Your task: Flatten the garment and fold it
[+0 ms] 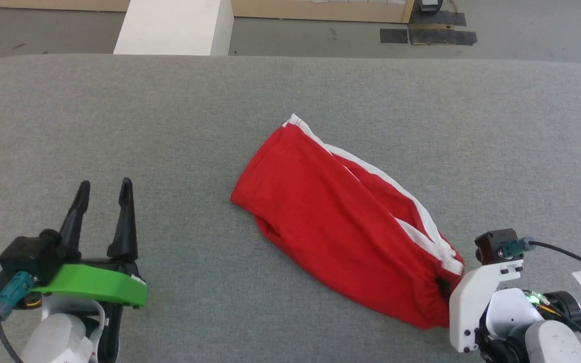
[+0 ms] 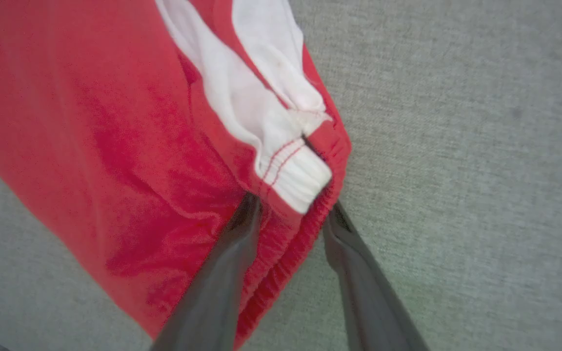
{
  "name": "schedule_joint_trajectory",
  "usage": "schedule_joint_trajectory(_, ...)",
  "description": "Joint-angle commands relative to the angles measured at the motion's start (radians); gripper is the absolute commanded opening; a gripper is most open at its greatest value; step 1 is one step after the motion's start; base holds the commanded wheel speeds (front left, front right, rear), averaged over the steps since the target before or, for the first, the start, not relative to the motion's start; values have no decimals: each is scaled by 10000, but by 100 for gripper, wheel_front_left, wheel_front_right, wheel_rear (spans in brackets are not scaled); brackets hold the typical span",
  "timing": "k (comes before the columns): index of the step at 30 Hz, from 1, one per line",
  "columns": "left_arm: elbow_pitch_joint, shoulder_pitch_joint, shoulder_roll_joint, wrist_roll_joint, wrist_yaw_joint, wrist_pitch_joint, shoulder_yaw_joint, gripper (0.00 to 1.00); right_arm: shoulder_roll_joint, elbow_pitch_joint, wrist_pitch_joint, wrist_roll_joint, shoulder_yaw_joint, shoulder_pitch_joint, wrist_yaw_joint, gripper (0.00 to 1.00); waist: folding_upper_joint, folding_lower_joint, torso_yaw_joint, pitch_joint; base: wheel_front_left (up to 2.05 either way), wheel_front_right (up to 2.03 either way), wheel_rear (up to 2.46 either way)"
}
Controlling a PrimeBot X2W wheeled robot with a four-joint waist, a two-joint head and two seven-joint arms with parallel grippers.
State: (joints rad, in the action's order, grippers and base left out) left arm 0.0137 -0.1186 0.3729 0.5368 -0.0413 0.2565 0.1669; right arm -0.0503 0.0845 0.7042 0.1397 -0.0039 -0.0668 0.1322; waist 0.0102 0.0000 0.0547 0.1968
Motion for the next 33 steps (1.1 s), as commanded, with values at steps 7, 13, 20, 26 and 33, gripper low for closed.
schedule_joint_trajectory(7, 594, -526, -37, 384, 366, -1774, 749, 100, 1, 63, 36, 84, -88, -268, -15, 0, -102, 0, -255, 44, 0, 0, 0)
schedule_joint_trajectory(13, 1654, -2181, -201, 665, 342, -5039, 1833, 100, 1, -43, -10, 277, -7, -508, -15, 0, -102, 0, -486, 314, 0, 0, 0)
schedule_joint_trajectory(20, 3100, -4003, -169, 335, 563, -7517, 2849, 100, 1, -39, -110, 472, 272, -693, -15, 0, -102, 0, -902, 747, 0, 0, 0)
schedule_joint_trajectory(26, 4012, -4697, -243, 189, 835, -8142, 3279, 100, 1, 29, -247, 546, 368, -783, -15, 0, -102, 0, -1264, 1052, 0, 0, 0)
schedule_joint_trajectory(33, 4481, -4679, -549, 644, 1251, -8575, 3588, 0, 1, 117, -399, 571, 292, -774, -15, 0, -102, 0, -1374, 1131, 0, 0, 0)
